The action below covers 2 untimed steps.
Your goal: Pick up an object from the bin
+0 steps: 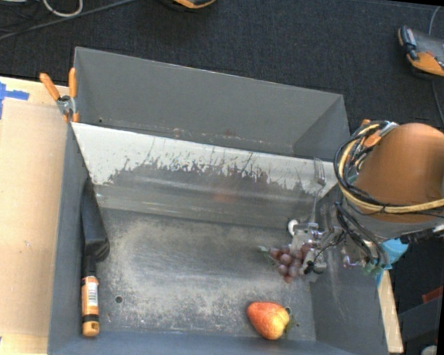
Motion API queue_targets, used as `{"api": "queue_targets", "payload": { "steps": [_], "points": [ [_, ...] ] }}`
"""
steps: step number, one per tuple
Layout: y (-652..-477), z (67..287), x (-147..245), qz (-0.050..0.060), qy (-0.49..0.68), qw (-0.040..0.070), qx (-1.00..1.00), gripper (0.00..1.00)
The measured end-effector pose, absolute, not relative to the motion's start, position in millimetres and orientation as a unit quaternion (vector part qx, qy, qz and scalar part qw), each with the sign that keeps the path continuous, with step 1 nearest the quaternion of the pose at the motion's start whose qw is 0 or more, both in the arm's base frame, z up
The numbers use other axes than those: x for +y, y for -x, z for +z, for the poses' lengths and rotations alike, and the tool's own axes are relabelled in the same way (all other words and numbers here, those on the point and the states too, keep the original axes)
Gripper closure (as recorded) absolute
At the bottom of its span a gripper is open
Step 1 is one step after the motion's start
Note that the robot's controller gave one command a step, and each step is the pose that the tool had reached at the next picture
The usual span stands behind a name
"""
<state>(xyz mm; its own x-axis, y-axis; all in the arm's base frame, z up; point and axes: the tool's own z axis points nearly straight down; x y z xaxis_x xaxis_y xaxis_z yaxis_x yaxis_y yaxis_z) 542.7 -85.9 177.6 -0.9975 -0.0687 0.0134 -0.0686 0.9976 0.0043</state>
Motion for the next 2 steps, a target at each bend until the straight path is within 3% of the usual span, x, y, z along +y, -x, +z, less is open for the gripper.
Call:
{"api": "queue_targets", "payload": {
  "steps": [1, 2],
  "points": [
    [-559.1, 106.8, -90.5, -0.001, -0.082, 0.001, -0.997, 1.00],
    [-553.8, 68.2, -76.5, -0.001, -0.116, 0.001, -0.993, 1.00]
  ]
}}
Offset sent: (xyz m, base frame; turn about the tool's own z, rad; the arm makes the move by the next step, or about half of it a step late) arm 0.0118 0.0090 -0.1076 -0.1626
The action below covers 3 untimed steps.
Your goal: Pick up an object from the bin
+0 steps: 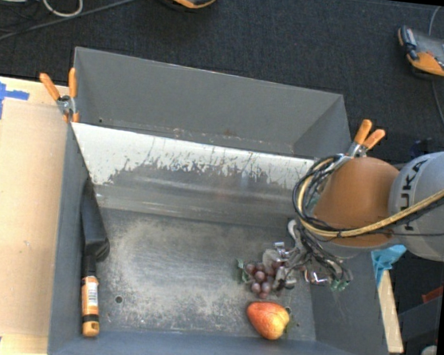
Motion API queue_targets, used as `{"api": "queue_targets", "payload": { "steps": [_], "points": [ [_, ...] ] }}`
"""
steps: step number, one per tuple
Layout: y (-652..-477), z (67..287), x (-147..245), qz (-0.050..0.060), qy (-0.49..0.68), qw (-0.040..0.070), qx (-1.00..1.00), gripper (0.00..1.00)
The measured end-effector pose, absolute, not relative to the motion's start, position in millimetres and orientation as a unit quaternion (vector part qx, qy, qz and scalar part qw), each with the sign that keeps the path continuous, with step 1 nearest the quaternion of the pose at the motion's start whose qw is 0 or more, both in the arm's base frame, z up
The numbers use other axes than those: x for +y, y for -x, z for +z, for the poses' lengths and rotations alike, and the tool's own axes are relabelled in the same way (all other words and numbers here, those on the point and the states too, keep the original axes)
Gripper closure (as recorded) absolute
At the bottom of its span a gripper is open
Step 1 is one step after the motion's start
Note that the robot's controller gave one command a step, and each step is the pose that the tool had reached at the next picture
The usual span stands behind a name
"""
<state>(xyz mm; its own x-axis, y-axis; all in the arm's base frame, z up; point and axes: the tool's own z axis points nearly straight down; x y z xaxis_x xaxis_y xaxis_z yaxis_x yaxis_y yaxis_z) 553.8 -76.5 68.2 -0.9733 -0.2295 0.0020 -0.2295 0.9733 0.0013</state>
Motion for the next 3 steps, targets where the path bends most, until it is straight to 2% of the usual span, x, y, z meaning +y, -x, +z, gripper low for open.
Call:
{"api": "queue_targets", "payload": {
  "steps": [1, 2, 3],
  "points": [
    [-558.9, 70.1, -88.8, -0.002, -0.080, 0.001, -0.997, 1.00],
    [-557.3, 124.5, -90.9, -0.003, -0.093, 0.004, -0.996, 1.00],
    [-558.7, 184.6, -91.8, -0.002, -0.094, 0.001, -0.996, 1.00]
  ]
}}
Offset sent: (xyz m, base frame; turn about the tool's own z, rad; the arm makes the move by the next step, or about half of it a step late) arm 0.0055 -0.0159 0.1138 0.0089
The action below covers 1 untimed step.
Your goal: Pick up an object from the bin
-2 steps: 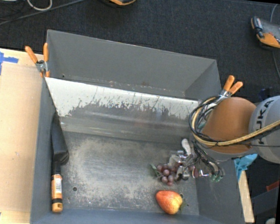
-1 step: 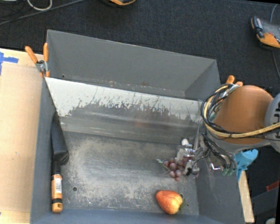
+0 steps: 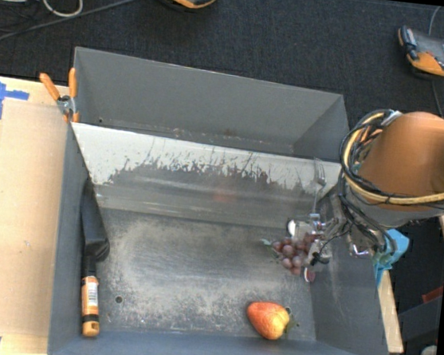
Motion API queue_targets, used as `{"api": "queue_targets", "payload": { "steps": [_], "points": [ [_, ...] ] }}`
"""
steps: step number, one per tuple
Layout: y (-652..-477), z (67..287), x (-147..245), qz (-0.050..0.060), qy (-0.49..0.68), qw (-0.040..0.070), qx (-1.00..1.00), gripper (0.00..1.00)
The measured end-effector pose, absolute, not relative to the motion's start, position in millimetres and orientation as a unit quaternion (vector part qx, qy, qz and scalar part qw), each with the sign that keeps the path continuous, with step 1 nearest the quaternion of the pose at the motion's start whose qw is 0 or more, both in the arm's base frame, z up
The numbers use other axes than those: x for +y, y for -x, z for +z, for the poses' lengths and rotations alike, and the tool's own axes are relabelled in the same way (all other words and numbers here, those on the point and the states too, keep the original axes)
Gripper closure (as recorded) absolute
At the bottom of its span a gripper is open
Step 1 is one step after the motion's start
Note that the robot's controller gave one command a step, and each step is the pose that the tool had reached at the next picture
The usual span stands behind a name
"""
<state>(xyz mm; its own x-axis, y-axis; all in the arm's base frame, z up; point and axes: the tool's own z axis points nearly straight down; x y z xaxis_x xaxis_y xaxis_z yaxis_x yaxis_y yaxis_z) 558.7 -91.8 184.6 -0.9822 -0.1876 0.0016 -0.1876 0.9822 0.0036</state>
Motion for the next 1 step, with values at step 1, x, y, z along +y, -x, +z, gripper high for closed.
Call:
{"api": "queue_targets", "payload": {
  "steps": [1],
  "points": [
    [-565.2, 121.9, -86.5, -0.002, -0.151, 0.000, -0.988, 1.00]
  ]
}}
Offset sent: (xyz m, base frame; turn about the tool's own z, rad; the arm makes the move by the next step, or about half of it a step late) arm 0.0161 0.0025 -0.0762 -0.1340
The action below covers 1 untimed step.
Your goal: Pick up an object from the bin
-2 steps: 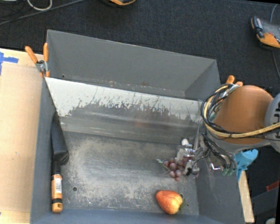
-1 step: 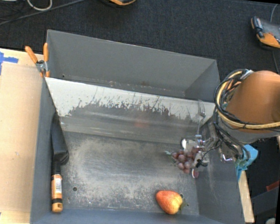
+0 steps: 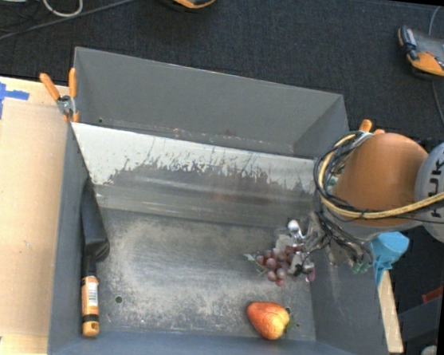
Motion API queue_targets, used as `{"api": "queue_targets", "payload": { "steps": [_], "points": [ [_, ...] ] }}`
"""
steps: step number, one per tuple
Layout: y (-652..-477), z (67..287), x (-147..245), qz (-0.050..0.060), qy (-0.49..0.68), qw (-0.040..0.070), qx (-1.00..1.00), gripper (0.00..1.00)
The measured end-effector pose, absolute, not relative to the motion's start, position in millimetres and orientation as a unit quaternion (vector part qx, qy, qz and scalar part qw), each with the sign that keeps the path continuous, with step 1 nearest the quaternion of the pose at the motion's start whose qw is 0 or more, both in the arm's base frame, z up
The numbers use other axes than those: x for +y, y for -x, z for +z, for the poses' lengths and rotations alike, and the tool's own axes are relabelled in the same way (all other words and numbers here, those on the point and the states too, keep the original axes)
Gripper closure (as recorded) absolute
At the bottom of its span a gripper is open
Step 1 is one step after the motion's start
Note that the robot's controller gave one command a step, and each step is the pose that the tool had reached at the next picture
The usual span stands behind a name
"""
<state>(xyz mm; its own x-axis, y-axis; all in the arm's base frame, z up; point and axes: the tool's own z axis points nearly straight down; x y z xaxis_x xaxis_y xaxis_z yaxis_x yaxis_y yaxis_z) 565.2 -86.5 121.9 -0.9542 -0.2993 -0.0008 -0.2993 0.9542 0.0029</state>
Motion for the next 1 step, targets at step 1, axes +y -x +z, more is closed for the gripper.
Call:
{"api": "queue_targets", "payload": {
  "steps": [1],
  "points": [
    [-566.4, 64.4, -86.3, 0.003, 0.167, -0.002, 0.986, 1.00]
  ]
}}
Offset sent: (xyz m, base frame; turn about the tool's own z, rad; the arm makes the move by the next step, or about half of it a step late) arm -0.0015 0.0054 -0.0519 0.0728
